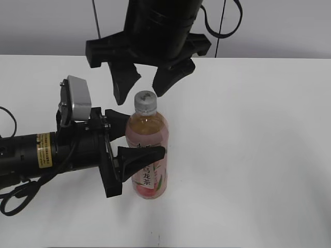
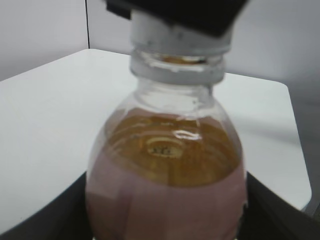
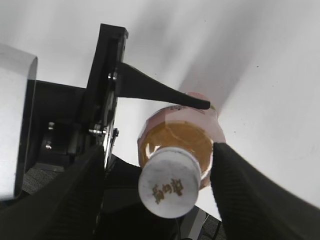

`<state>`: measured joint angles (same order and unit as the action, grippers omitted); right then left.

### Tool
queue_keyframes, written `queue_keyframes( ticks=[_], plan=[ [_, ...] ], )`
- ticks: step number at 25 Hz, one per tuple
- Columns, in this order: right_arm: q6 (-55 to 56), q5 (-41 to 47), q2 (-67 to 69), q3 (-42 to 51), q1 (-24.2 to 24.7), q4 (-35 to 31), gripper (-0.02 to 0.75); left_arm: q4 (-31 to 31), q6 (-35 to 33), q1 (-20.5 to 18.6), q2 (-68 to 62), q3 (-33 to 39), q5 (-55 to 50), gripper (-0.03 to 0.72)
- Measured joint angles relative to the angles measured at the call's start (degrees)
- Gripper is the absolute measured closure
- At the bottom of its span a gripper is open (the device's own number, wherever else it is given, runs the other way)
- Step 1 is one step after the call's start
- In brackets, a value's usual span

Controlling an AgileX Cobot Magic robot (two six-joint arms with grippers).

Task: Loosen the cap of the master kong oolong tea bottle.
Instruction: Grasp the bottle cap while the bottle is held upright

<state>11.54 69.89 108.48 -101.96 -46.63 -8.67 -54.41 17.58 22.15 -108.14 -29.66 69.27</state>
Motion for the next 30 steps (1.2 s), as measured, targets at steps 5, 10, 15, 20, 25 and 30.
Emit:
queue_keyframes(
  ticks=[5, 10, 15, 20, 25, 30],
  plan=[
    [0.1, 0.0, 0.0, 0.0, 0.0, 0.2, 0.252, 0.0, 0.0, 0.0, 0.0, 0.0, 0.0, 0.228],
    [-0.4, 0.0, -0.1, 0.0, 0.0, 0.2, 0.283, 0.0, 0.0, 0.0, 0.0, 0.0, 0.0, 0.228],
    [-1.9, 0.0, -0.5, 0.1, 0.0, 0.6, 0.288, 0.0, 0.0, 0.0, 0.0, 0.0, 0.0, 0.228],
    [-4.6, 0.0, -0.5, 2.0, 0.0, 0.7, 0.288, 0.0, 0.0, 0.0, 0.0, 0.0, 0.0, 0.228],
    [-5.7, 0.1, -0.6, 2.5, 0.0, 0.9, 0.288, 0.0, 0.0, 0.0, 0.0, 0.0, 0.0, 0.228],
    [-5.7, 0.1, -1.2, 2.5, 0.0, 1.7, 0.325, 0.0, 0.0, 0.0, 0.0, 0.0, 0.0, 0.228]
  ],
)
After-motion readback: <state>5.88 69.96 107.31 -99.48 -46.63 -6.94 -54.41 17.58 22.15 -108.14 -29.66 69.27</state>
